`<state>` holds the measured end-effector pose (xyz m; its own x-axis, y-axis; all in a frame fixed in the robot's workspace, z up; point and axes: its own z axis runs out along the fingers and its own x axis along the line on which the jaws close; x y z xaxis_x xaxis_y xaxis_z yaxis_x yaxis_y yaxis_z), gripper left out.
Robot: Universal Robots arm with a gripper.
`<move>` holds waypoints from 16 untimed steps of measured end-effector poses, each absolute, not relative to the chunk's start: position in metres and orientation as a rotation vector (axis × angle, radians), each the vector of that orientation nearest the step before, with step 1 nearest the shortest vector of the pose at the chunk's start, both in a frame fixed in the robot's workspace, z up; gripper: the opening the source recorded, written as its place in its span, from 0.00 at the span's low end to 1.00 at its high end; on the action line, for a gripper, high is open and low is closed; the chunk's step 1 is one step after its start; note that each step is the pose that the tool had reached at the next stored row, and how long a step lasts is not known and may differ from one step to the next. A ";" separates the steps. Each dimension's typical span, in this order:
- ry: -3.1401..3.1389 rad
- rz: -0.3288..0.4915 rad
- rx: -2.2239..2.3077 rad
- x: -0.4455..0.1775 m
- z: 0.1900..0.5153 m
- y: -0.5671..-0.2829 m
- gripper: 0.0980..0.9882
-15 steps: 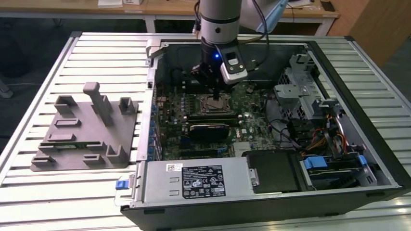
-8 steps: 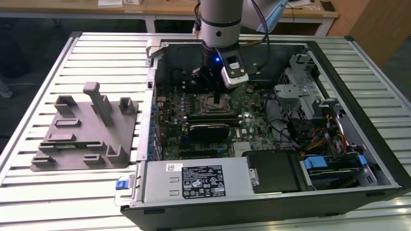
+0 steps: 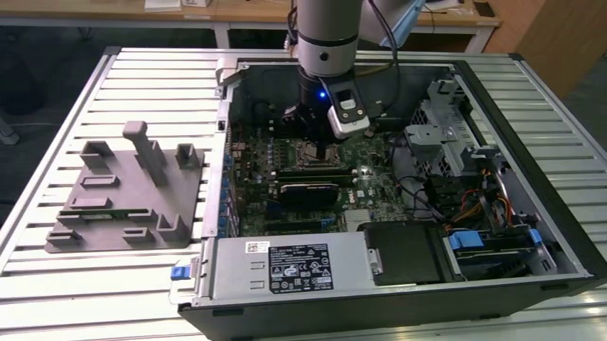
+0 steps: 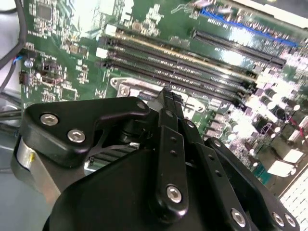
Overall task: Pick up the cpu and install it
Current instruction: 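Install the second cpu locking lever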
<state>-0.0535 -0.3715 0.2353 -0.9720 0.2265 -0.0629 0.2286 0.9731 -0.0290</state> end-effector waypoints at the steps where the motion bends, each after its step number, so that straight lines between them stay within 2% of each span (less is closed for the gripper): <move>1: 3.062 -0.053 0.354 -0.054 0.235 -0.373 0.01; 16: 3.072 0.111 0.358 -0.068 0.228 -0.394 0.01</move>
<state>-0.0682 -0.3940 0.2281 -0.9721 0.2313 -0.0384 0.2279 0.9707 0.0766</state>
